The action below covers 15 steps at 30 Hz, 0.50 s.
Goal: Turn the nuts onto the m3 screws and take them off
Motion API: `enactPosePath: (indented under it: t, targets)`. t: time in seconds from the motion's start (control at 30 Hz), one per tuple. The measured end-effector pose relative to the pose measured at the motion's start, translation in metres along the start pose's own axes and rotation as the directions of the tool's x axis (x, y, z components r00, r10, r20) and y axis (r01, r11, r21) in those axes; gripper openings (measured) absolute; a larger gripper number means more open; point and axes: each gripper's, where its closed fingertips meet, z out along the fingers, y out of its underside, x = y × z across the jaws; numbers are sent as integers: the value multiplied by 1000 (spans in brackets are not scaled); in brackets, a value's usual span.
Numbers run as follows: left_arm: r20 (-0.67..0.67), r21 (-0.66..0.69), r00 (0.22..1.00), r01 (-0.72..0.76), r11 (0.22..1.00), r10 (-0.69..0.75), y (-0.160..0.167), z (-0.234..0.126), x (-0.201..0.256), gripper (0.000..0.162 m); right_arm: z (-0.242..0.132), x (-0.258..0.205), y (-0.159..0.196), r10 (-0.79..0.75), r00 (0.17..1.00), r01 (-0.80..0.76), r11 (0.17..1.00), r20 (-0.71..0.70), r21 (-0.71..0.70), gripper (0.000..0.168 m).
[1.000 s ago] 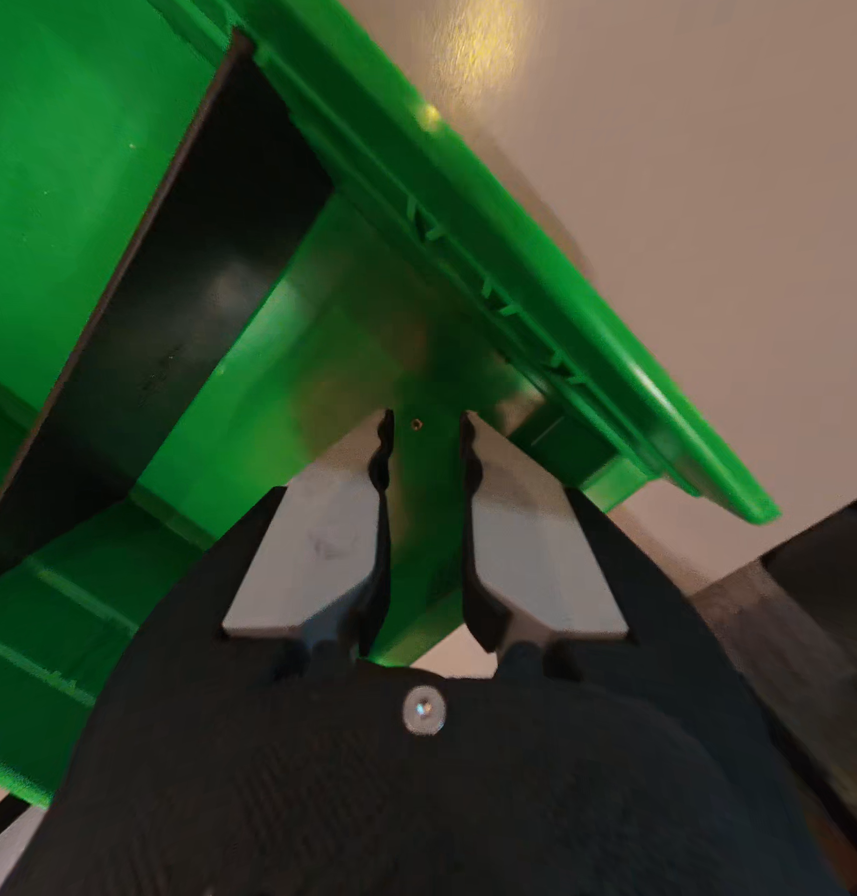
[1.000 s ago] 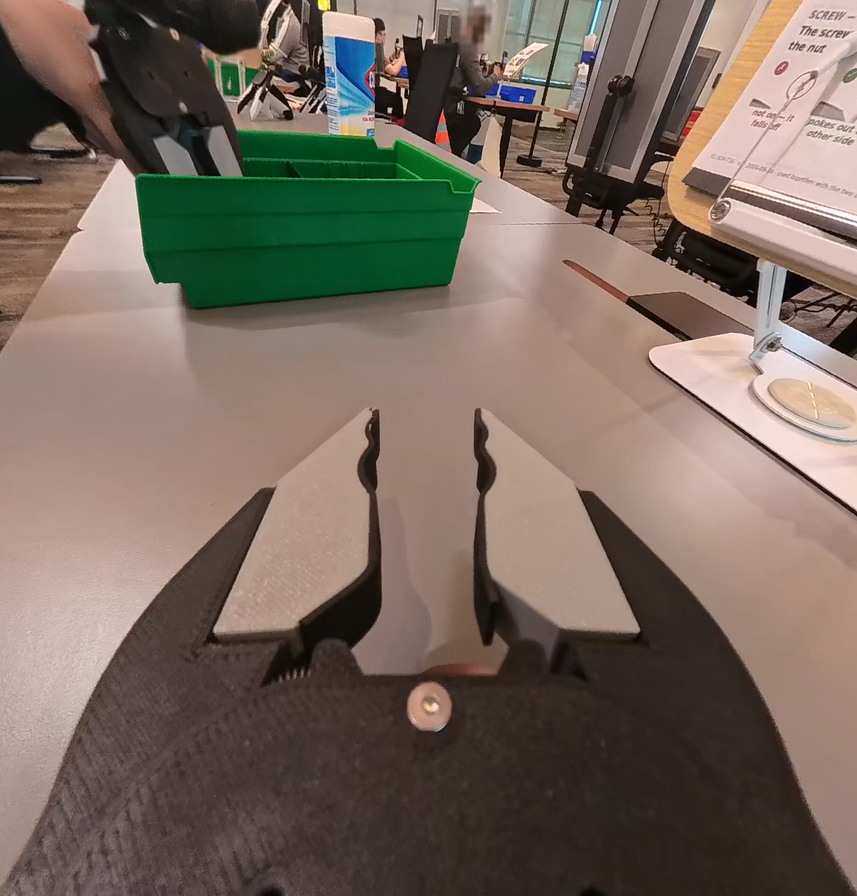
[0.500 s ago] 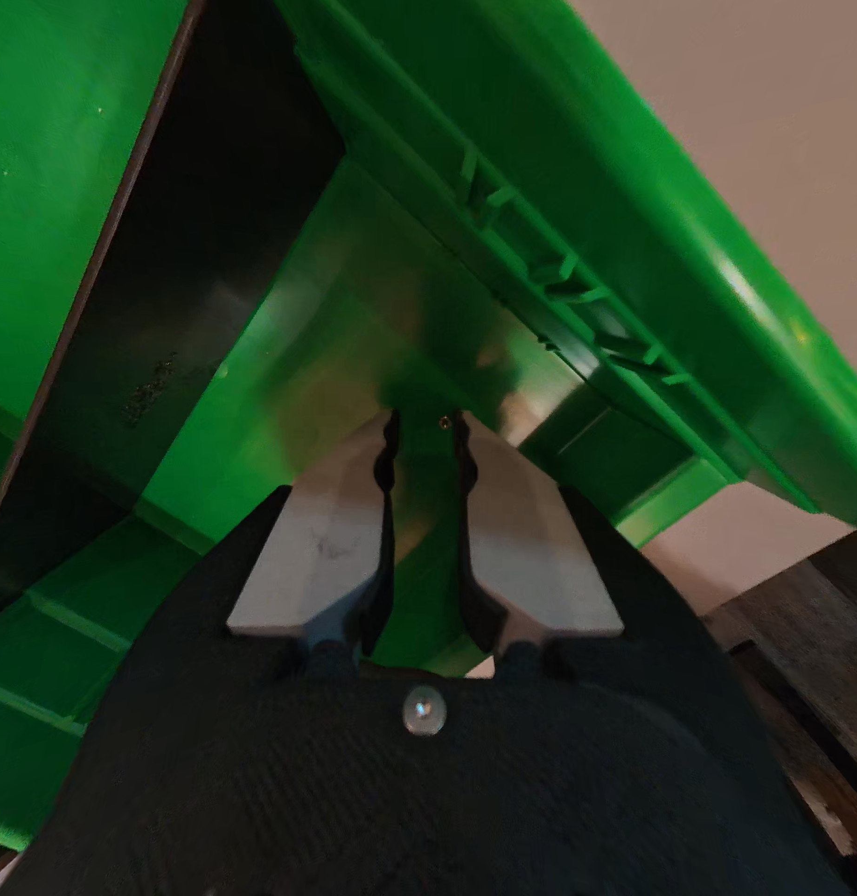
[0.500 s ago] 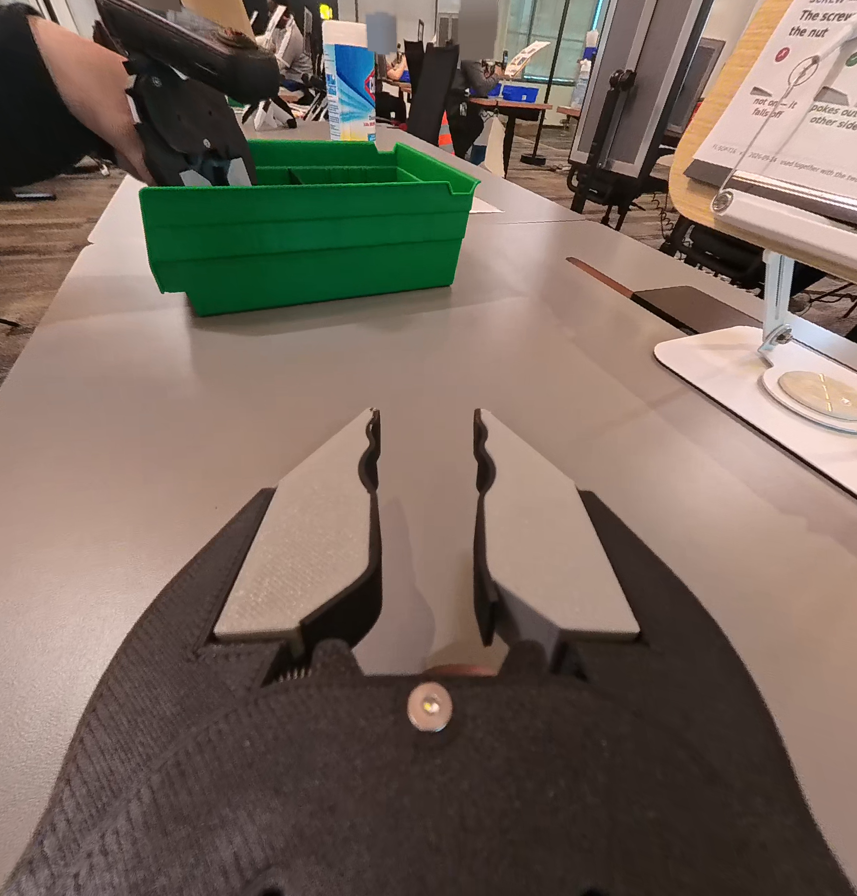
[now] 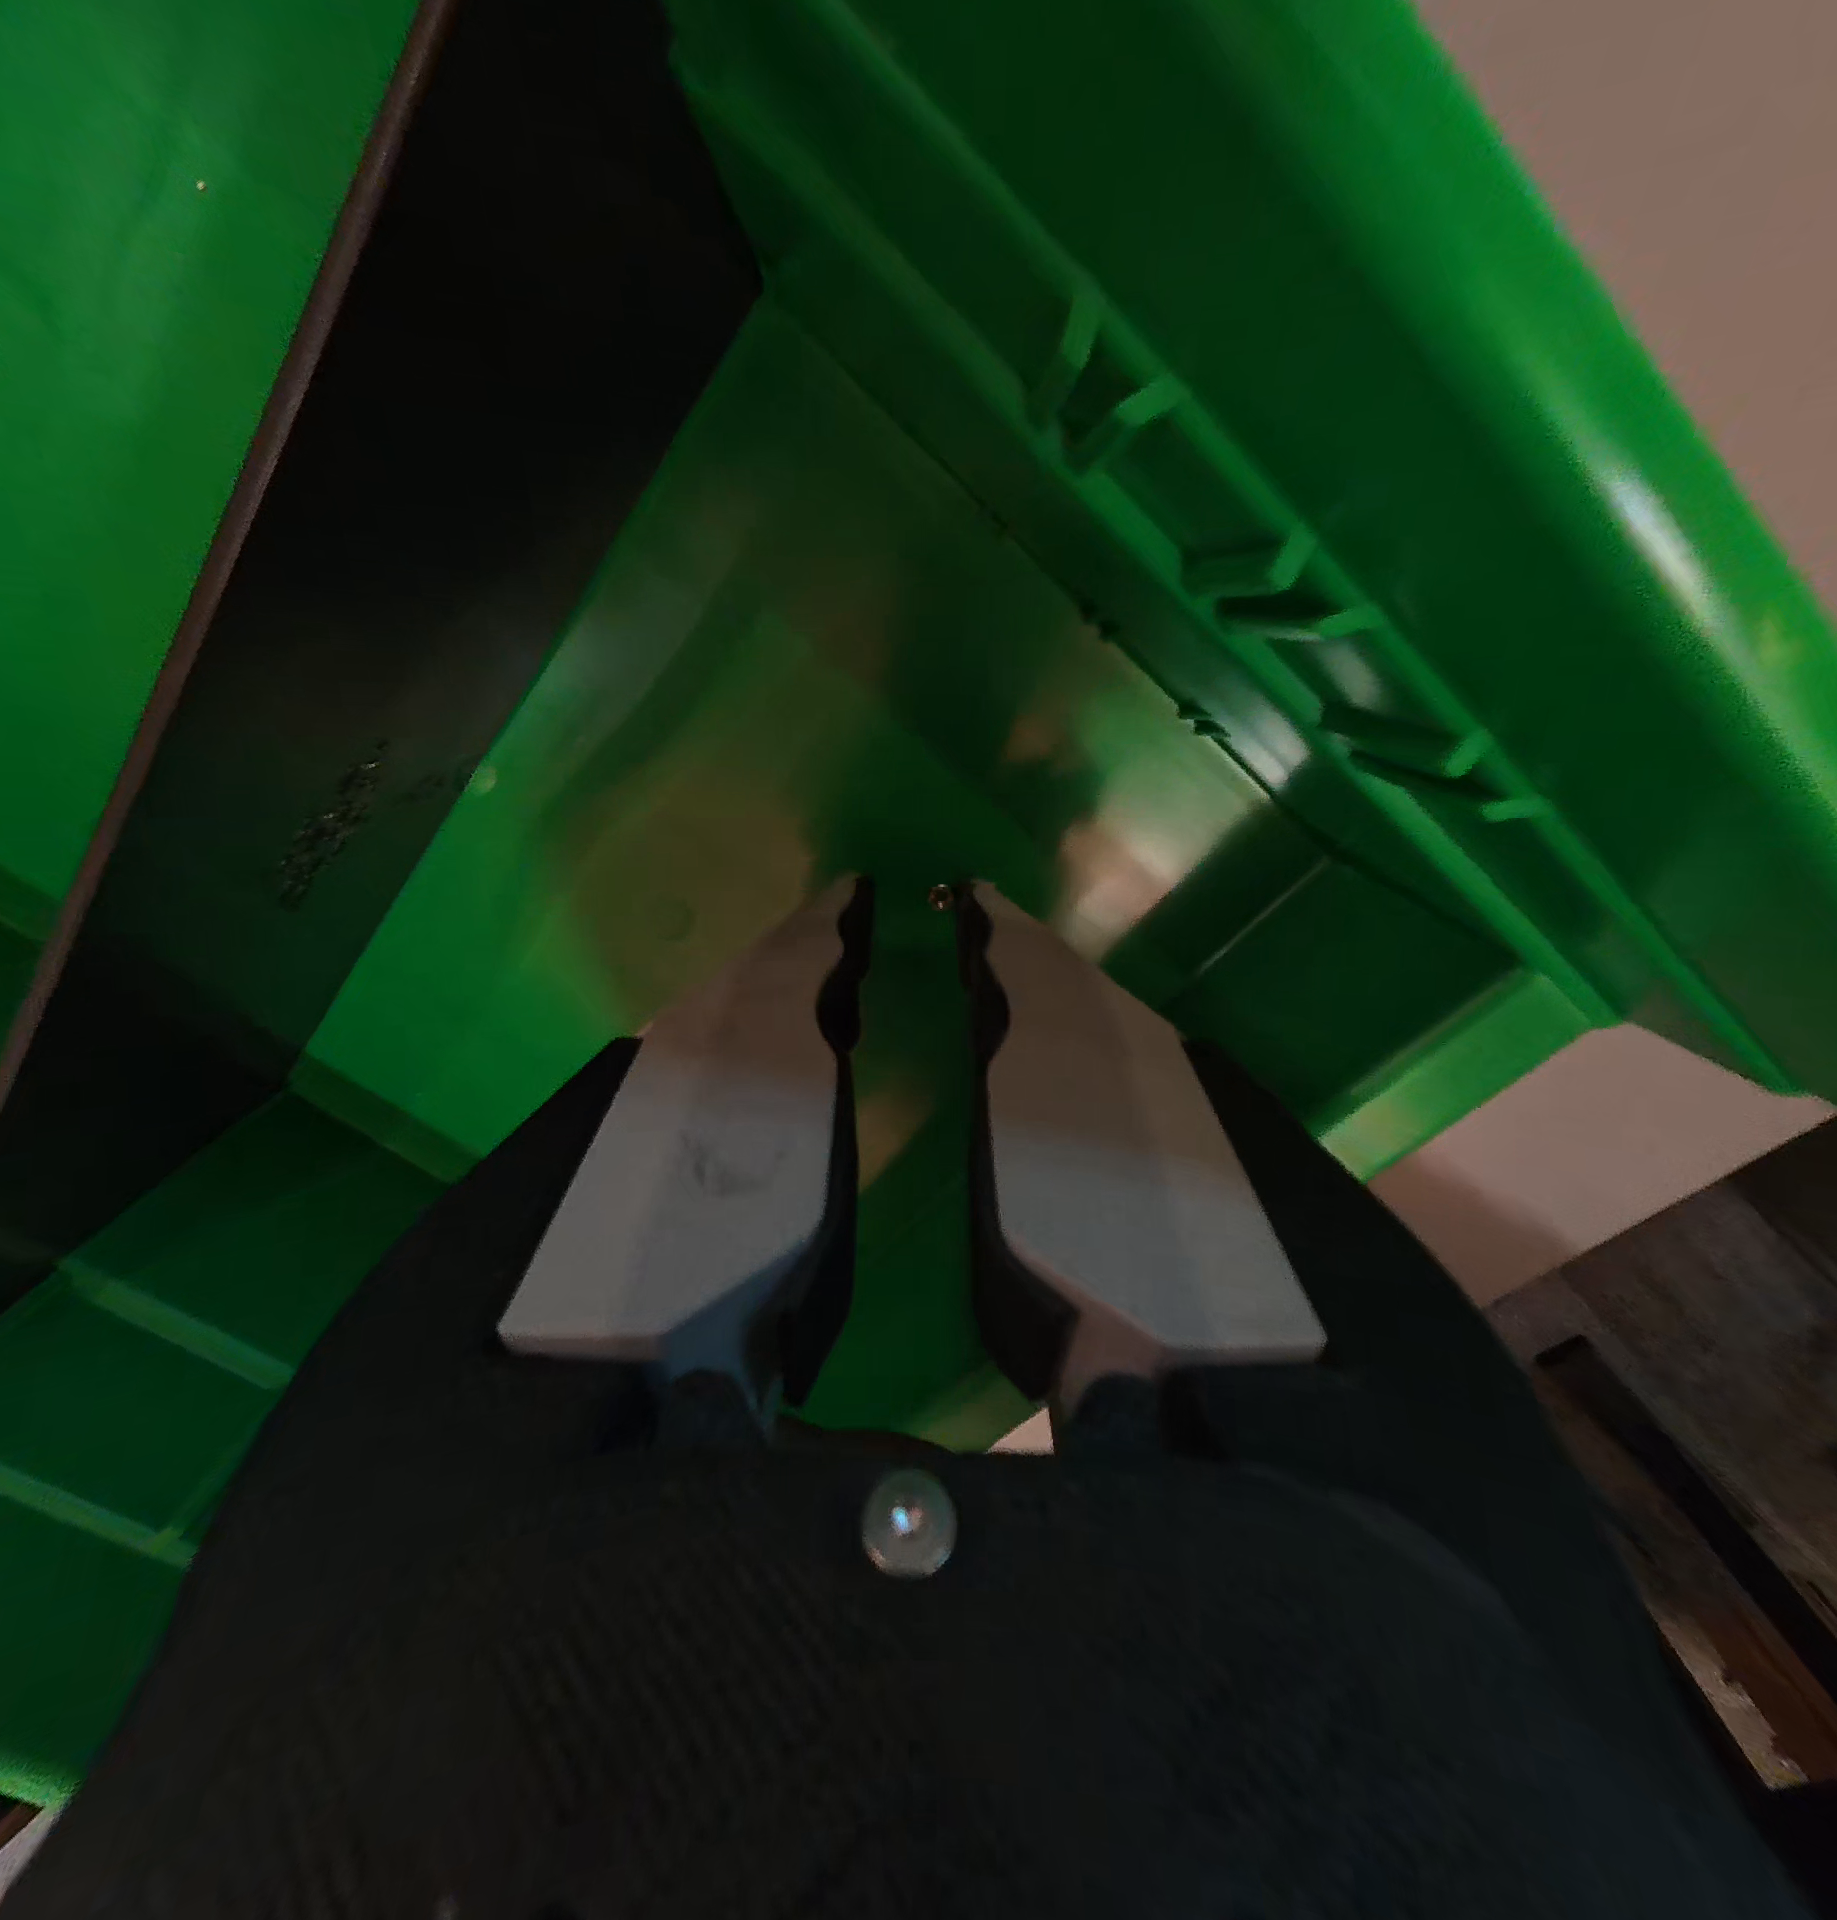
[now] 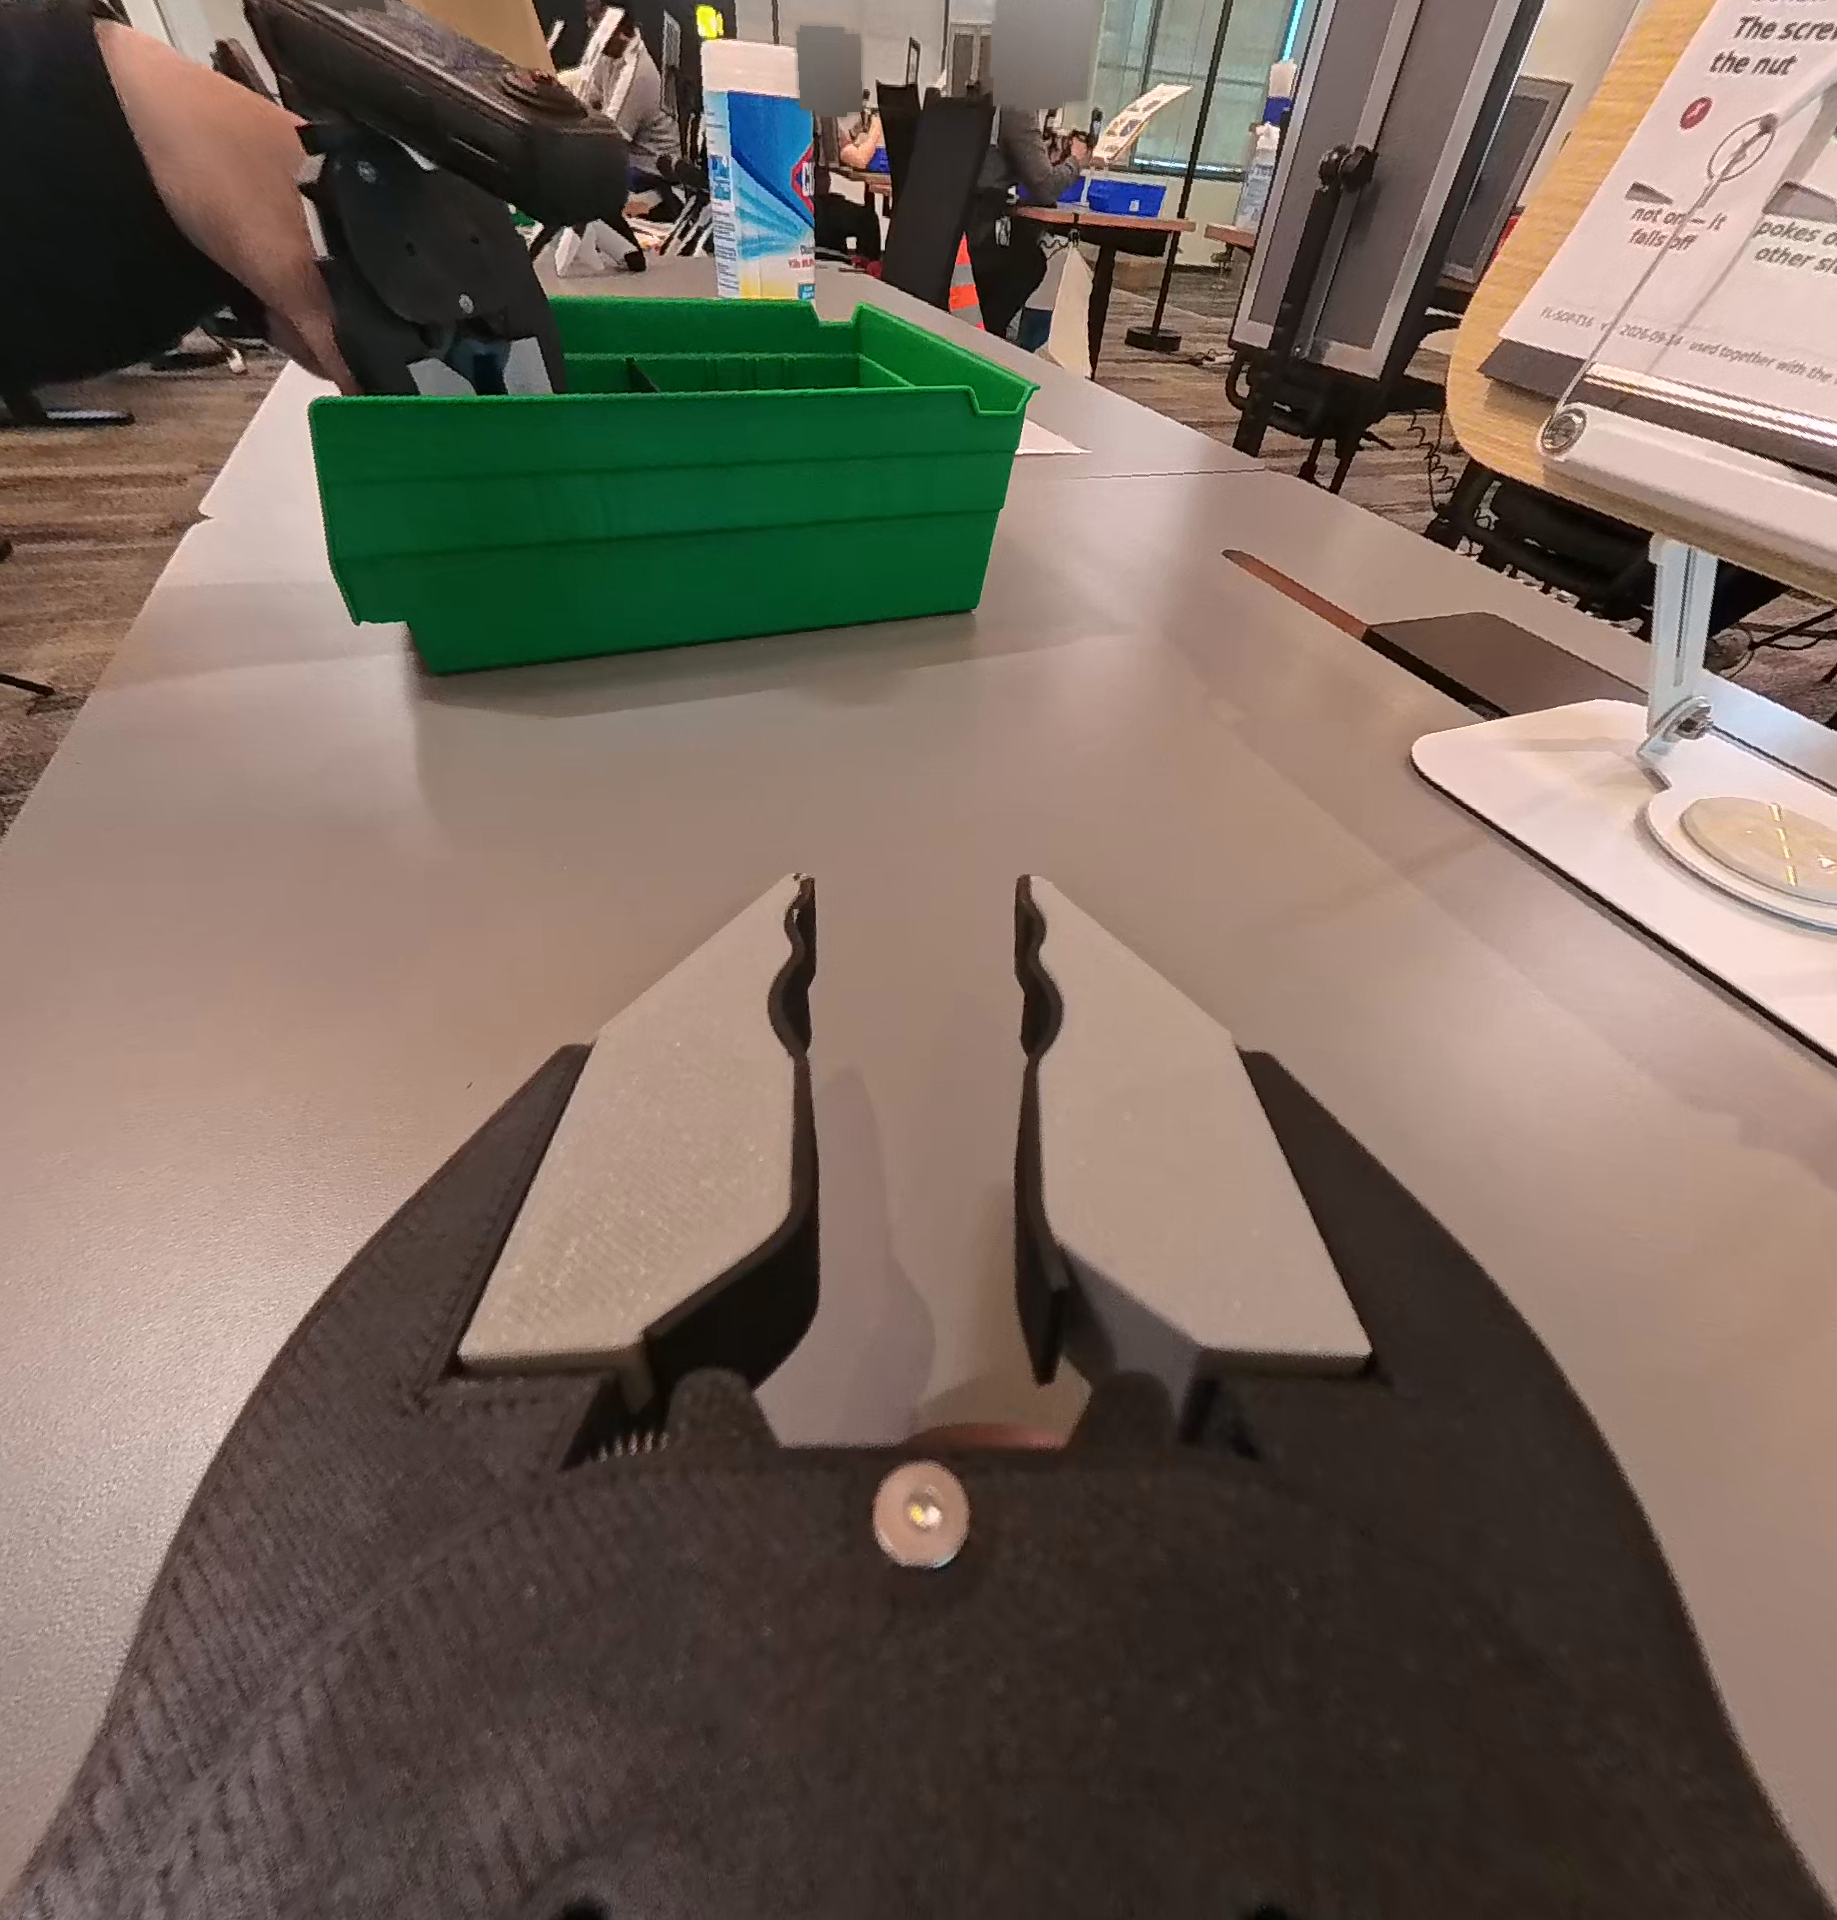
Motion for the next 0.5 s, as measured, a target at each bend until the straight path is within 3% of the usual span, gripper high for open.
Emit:
enactPosePath:
  t: [0.03,0.5]
  targets:
    - [-1,-3,1000,3,1000,-3,1,0,-1,15,0,0,0,0,1000,0,1000,1,0,35]
    - [-39,5,996,82,997,-82,2,-2,-2,21,0,-2,0,-3,1000,3,1000,10,-1,35]
